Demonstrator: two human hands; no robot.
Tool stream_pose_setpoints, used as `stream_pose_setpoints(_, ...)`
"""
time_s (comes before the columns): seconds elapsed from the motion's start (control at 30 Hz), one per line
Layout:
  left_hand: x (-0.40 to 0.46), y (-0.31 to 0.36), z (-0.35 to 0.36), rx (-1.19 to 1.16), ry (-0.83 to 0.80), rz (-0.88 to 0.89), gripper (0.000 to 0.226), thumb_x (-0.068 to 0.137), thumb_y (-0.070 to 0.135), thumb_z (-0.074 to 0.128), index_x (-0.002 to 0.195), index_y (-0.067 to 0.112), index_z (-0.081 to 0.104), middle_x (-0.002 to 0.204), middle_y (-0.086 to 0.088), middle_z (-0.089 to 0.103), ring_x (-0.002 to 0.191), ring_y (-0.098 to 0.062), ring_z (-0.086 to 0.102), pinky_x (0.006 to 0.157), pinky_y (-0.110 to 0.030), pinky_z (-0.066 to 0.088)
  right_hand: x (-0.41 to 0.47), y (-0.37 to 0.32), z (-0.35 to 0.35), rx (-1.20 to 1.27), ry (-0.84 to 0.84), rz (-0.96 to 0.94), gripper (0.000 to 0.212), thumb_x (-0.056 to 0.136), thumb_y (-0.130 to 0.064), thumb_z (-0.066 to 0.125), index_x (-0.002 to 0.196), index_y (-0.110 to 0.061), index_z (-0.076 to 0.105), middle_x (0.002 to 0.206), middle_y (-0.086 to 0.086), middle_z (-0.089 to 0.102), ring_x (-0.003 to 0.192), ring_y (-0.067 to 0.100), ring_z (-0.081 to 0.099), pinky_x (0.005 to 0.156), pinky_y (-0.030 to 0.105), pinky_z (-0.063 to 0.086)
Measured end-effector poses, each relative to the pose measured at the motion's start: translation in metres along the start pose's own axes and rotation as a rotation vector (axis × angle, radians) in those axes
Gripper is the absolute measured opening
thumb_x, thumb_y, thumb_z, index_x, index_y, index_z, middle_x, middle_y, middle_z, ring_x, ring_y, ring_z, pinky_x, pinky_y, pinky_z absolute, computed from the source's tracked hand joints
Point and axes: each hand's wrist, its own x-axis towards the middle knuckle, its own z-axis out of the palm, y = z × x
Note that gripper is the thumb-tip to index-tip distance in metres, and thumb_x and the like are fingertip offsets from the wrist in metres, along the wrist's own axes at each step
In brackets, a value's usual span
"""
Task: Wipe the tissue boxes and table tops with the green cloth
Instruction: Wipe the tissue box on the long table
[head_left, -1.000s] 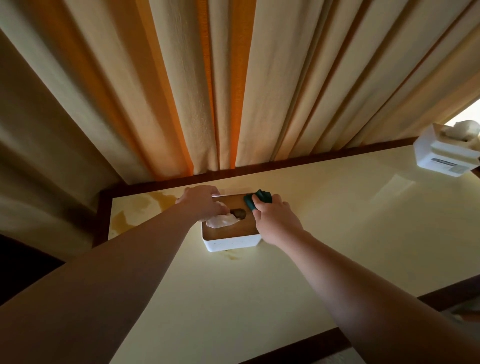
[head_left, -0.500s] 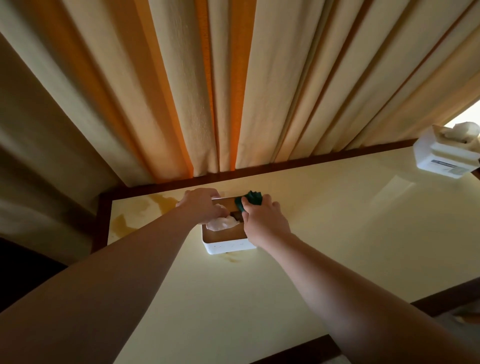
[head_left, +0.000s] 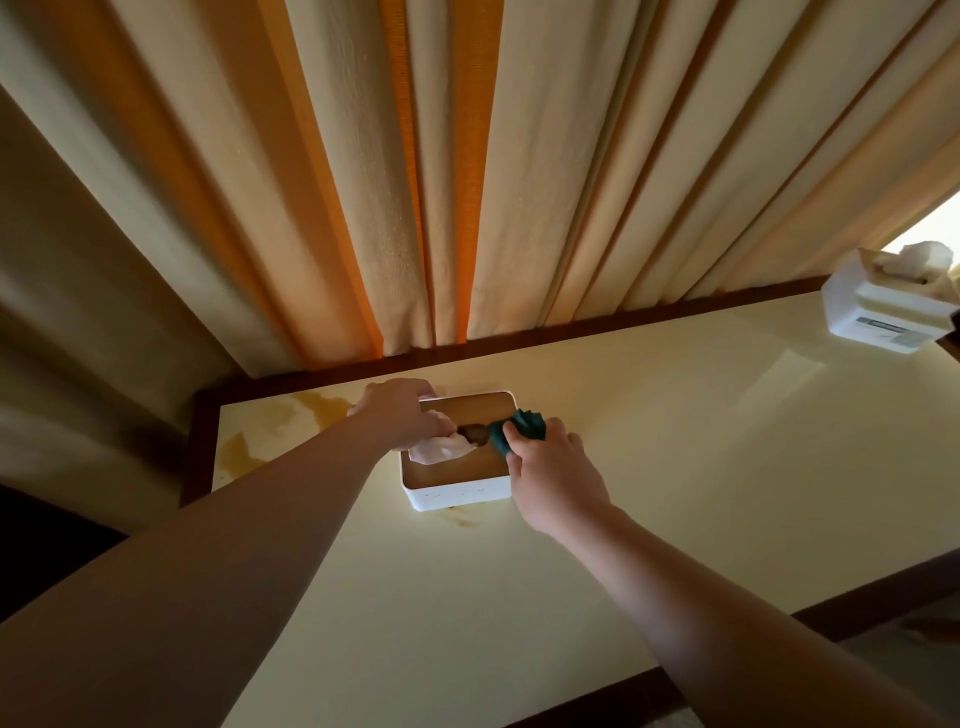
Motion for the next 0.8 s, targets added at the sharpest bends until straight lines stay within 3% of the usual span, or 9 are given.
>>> stream_pose_setpoints(0.2, 0.001, -0.001, 0.001, -0.024, 0.001, 0.014, 0.061, 0.081, 0.070, 0.072, 0.131, 0.038, 0.061, 0.116, 0.011, 0.060, 0.102, -0.012, 0.055, 0.069, -0.021, 0.044, -0.003, -0.006, 0.001, -0.012, 0.005, 0.003, 0.047, 0.110, -0.039, 0.035, 0.157, -0.041, 0.036, 0.142, 0.006, 0.037, 0.123, 0.028, 0.040, 0.092, 0.039, 0.050)
stream_pose_setpoints(0.47, 0.001, -0.001, 0.001, 0.018, 0.011, 0.016, 0.059, 0.083, 0.071, 0.069, 0.131, 0.038, 0.061, 0.125, 0.006, 0.065, 0.105, -0.017, 0.060, 0.089, -0.032, 0.058, 0.048, -0.010, -0.009, -0.014, 0.023, 0.012, 0.050, 0.111, -0.039, 0.032, 0.161, -0.040, 0.029, 0.144, 0.010, 0.039, 0.125, 0.029, 0.043, 0.093, 0.040, 0.053)
stream_pose_setpoints(0.8, 0.001, 0.000, 0.001, -0.034, 0.002, -0.015, 0.062, 0.078, 0.070, 0.074, 0.130, 0.038, 0.062, 0.118, 0.007, 0.063, 0.103, -0.016, 0.058, 0.073, -0.025, 0.051, -0.028, -0.007, 0.012, 0.002, 0.006, -0.016, 0.047, 0.111, -0.038, 0.033, 0.158, -0.038, 0.035, 0.142, 0.005, 0.035, 0.120, 0.025, 0.040, 0.088, 0.036, 0.051)
